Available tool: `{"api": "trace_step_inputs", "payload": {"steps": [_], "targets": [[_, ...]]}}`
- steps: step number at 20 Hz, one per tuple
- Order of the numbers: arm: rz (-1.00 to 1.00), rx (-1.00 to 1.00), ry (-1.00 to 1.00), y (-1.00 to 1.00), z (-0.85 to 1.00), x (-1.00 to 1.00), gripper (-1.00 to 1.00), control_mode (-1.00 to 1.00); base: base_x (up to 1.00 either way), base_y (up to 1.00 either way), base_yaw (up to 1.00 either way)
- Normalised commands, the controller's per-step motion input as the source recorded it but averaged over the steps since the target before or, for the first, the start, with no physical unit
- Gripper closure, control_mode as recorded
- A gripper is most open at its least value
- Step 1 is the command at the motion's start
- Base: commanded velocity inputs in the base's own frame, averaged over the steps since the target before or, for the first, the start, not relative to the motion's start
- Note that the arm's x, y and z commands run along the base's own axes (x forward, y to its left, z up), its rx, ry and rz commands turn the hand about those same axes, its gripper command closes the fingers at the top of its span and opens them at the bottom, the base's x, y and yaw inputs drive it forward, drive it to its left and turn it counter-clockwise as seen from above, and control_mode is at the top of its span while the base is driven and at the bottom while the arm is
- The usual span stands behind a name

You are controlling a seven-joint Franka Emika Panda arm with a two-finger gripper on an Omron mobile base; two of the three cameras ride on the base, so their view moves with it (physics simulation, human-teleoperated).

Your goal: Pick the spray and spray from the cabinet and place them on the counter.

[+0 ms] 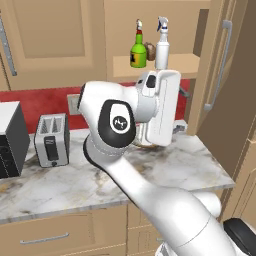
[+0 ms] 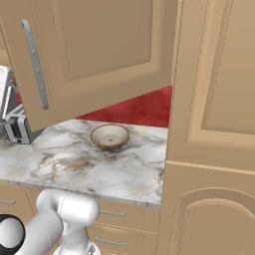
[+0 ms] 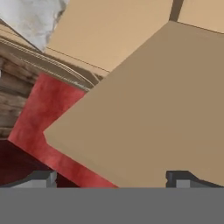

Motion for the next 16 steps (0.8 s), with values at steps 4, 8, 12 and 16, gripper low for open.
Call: {"api": "trace_step_inputs", "payload": {"steps": [4, 8, 12, 16], "targets": [[-0.13, -0.04, 0.05, -0.14, 0.00, 0.21, -1.00, -1.00, 0.00, 0.00, 0.00], [-0.13, -0.04, 0.01, 0.03, 0.00, 0.29, -1.00, -1.00, 0.00, 0.00, 0.00], [-0.18, -0.04, 0.00, -0.27, 0.00, 0.00, -1.00, -1.00, 0.00, 0.00, 0.00], [-0.19, -0.02, 0.00, -0.41, 0.00, -0.05, -1.00, -1.00, 0.00, 0.00, 0.00]]}}
